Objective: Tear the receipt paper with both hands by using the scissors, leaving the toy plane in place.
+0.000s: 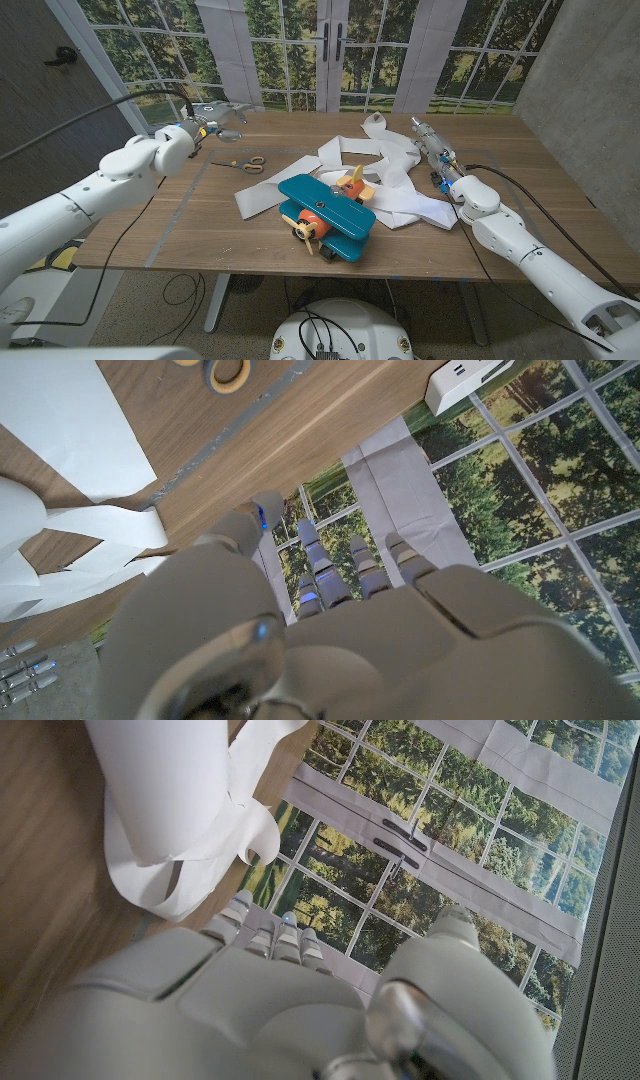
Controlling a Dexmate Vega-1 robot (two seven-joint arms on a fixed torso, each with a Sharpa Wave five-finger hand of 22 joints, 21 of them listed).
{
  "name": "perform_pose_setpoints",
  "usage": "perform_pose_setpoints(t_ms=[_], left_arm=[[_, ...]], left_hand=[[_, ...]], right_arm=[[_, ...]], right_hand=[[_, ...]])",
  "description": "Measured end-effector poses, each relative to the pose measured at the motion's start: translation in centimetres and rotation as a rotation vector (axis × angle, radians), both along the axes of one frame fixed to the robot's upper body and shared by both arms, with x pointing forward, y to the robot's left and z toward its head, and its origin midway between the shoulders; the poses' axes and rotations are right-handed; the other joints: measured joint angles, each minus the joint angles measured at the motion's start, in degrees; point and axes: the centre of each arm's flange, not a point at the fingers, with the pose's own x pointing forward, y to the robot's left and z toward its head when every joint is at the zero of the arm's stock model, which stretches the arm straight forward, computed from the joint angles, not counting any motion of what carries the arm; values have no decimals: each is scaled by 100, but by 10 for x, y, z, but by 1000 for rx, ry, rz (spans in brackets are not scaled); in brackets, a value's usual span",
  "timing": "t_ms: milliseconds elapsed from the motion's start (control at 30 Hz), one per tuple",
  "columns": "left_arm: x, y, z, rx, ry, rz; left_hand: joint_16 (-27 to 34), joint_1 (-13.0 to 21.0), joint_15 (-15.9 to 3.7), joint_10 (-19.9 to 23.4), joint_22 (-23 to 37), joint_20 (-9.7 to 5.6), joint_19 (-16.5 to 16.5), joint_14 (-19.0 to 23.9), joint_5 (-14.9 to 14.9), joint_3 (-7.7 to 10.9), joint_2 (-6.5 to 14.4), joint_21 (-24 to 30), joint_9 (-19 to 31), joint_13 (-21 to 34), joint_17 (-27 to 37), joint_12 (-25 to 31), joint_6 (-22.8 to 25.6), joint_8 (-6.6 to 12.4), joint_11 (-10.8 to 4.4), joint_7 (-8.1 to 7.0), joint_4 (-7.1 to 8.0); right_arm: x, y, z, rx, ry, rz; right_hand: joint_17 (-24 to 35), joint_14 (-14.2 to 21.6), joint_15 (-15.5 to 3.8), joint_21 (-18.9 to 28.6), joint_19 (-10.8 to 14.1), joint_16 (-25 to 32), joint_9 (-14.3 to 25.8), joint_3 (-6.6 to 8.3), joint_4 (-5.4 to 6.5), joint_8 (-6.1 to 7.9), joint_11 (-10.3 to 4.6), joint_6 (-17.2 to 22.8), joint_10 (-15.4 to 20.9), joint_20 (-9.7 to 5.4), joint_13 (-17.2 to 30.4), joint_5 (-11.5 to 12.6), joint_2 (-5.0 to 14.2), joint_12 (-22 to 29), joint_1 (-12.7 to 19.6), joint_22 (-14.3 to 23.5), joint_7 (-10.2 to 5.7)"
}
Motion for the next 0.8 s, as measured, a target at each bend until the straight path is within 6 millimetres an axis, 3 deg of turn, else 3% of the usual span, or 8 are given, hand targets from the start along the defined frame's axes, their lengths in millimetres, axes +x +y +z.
perform_pose_setpoints(t_ms=[400, 800], left_arm=[[8, 5, -1, -41, 61, 6], [13, 6, 0, -32, 93, 27]], left_hand=[[0, 57, 4, -101, -27, 102, -21, -62, 678, 283, 57, 0, -19, 164, 27, -45, -272, 0, -23, 91, -38], [0, 80, 11, -214, -28, 132, -52, -158, 1097, 433, 34, 0, -18, 287, 53, -85, -539, 0, -14, 32, -46]], right_arm=[[4, 2, -3, 10, 10, 7], [5, 3, -5, 22, 16, 13]], right_hand=[[0, 0, 0, 0, -32, 0, 0, 0, 0, 0, 0, 0, 0, 32, 0, 0, 0, 1, 0, 0, 0], [-1, 1, 0, 0, -32, 0, 0, 0, 0, 0, 1, 0, 1, 32, 0, 0, 22, 2, 22, 0, 1]])
